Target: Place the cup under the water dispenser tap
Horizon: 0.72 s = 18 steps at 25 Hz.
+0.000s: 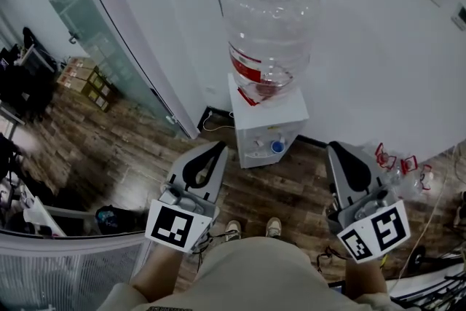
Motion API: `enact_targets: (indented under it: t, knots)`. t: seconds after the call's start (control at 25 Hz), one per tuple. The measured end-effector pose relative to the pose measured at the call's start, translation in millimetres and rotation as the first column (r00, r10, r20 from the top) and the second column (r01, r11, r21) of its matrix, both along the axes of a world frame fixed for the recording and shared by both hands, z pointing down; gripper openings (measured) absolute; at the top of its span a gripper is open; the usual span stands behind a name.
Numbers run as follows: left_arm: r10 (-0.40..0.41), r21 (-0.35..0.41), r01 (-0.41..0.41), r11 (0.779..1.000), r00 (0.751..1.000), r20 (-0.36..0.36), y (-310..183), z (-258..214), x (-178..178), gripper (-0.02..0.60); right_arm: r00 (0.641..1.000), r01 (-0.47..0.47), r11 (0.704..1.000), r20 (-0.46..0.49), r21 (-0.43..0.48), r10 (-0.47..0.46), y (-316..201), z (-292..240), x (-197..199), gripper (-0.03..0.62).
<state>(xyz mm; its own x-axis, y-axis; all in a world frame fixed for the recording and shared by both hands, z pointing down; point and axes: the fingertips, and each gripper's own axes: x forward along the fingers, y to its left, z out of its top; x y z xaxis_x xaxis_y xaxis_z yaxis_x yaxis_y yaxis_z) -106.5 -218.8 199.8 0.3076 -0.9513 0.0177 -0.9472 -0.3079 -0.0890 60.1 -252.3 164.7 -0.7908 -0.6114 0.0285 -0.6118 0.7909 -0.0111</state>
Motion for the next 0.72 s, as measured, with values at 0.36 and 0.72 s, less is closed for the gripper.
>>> enact_targets:
  t: [0.36,0.72]
  knots:
    - [-0.036,-0.001,0.036,0.999,0.999,0.011,0.8,-3.6,-7.7,0.006,1.000,0.020,1.000,-0.012,-0.005,-0.020,-1.4,3.9,-4.9,0.006]
    - [-0.044,-0.004,0.044,0.999,0.998,0.037,4.9,-4.8,-6.7,0.006,1.000,0.022,1.000,-0.003,-0.001,-0.022,-4.9,0.2,-5.6,0.006]
